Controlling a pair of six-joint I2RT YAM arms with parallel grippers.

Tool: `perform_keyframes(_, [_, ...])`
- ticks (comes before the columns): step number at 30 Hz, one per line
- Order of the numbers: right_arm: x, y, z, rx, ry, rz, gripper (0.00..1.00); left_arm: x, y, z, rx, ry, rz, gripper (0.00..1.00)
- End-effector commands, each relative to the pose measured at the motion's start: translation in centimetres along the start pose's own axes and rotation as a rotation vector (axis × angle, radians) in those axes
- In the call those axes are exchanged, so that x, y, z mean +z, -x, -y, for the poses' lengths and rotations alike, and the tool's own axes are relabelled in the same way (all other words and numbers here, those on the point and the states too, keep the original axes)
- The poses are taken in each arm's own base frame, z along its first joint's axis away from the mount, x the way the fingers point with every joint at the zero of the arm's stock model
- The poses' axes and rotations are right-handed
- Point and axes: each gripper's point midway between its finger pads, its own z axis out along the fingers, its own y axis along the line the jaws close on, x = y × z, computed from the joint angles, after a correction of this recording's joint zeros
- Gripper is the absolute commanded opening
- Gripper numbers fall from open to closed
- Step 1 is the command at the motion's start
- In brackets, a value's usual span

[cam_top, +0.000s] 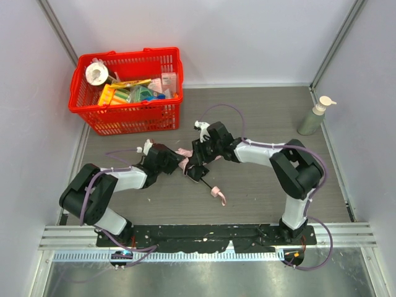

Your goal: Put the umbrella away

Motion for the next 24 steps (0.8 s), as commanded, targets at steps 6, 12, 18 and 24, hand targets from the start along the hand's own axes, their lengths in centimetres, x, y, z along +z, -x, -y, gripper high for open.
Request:
perform_keyframes(6, [-5.7, 0.6, -2.5, -0.223, -0.105, 0.071, 0.55, -2.5, -2.8, -10.9, 0.112, 0.364, -0.116, 0.00])
perform_keyframes(12, [-5.0, 2.2, -7.0, -0.479, -0.200, 0.217, 0.57, -3.1, -3.3, -10.9, 0.081, 0.379, -0.145, 0.00])
perform_keyframes(18, [-3.3, 2.0, -7.9, -0.652, -0.347, 0.326, 0.57, -3.8, -3.7, -11.1, 0.046, 0.418, -0.169, 0.00])
perform_keyframes(24, [-0.4, -0.5, -6.7, -0.793, -0.417, 0.271, 0.57, -4.4, -3.8, -11.2, 0.031, 0.456, -0.184, 0.00])
